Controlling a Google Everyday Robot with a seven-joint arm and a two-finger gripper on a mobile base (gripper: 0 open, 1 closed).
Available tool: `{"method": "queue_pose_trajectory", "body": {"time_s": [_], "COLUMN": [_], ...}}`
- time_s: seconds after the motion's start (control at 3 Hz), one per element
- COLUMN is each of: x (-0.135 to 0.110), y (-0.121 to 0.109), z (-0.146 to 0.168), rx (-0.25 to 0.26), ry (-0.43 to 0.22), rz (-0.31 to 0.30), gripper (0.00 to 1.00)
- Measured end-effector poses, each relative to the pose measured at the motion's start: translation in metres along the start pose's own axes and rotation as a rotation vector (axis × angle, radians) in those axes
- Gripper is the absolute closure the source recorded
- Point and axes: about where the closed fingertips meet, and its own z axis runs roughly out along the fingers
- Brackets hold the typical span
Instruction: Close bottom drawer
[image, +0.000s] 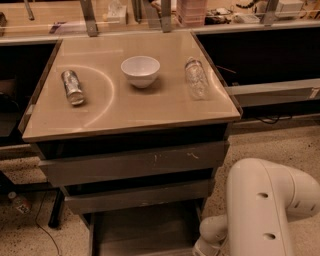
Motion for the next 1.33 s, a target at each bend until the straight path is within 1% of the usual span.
{"method": "queue_pose_trajectory", "body": {"time_s": [0.33, 0.67, 1.0, 1.33], "x": [-0.01, -0.027, -0.048, -0.064], "y": [-0.025, -0.056, -0.098, -0.125], "z": [0.001, -0.015, -0.045, -0.071], "rx": [0.017, 0.078, 0.158, 0.216], "ry": [-0.071, -0.175, -0.315, -0.413], "rz": [0.063, 0.124, 0.197, 0.231], "gripper": [1.0, 1.0, 1.0, 1.0]}}
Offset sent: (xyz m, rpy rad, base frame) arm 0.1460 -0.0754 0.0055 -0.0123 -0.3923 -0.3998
